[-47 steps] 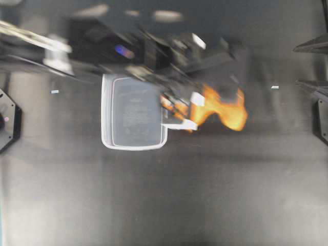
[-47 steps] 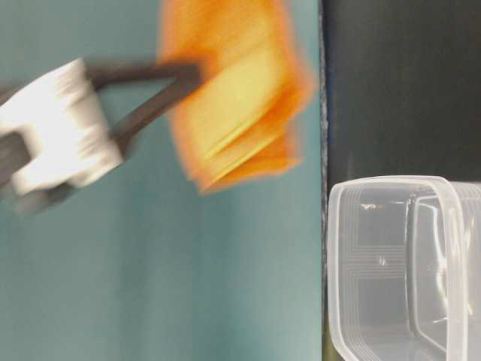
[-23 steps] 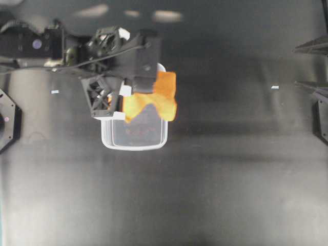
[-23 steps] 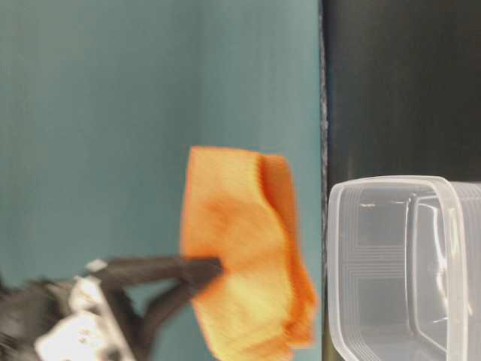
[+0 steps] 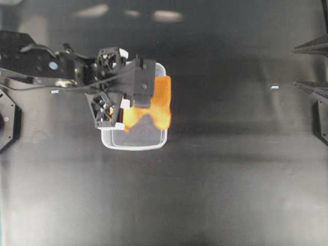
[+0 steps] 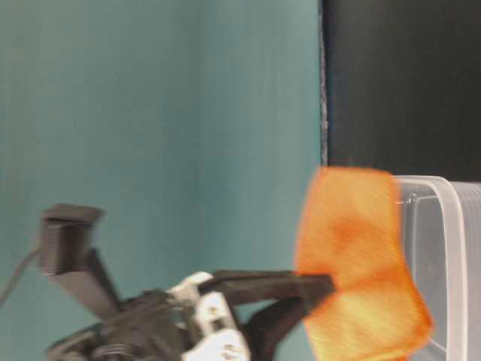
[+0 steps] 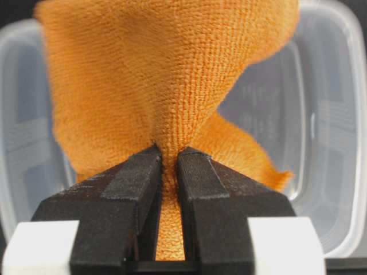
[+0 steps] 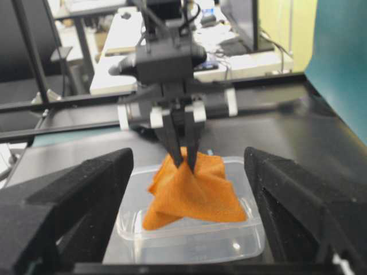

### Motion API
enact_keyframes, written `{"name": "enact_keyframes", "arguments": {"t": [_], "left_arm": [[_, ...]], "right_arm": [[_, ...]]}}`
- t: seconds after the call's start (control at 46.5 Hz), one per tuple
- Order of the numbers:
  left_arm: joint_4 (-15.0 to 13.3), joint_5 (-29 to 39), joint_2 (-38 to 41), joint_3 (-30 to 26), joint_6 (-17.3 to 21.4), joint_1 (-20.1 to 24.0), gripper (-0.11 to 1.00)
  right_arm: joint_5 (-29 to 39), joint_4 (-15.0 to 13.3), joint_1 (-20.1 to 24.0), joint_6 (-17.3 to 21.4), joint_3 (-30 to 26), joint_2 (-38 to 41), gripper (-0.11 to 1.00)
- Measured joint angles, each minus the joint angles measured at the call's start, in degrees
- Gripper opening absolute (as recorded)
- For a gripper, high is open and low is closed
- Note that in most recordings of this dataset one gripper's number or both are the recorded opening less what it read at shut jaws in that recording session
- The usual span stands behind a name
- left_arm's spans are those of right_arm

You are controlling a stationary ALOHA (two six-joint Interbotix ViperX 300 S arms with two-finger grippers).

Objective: Place the orange towel into the container with the left arm.
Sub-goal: 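Lower the towel into the container and open the left gripper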

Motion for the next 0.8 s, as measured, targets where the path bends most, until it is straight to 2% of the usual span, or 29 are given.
{"name": "enact_keyframes", "arguments": {"t": [0.516,0.559,0.709,0.795], "left_arm": [[0.0,-1.49,0.09,1.76,0.0,-0.26,0.09],[0.0,-1.41,0.09,1.85,0.0,-0.26,0.17],[0.0,-1.23,0.18,1.76,0.35,-0.44,0.64],[0.0,-1.23,0.18,1.76,0.44,-0.53,0.84]], "right_arm": [[0.0,0.0,0.0,0.0,0.09,0.0,0.76],[0.0,0.0,0.0,0.0,0.09,0.0,0.76],[-0.09,0.09,0.0,0.0,0.0,0.0,0.76],[-0.09,0.09,0.0,0.0,0.0,0.0,0.76]]}}
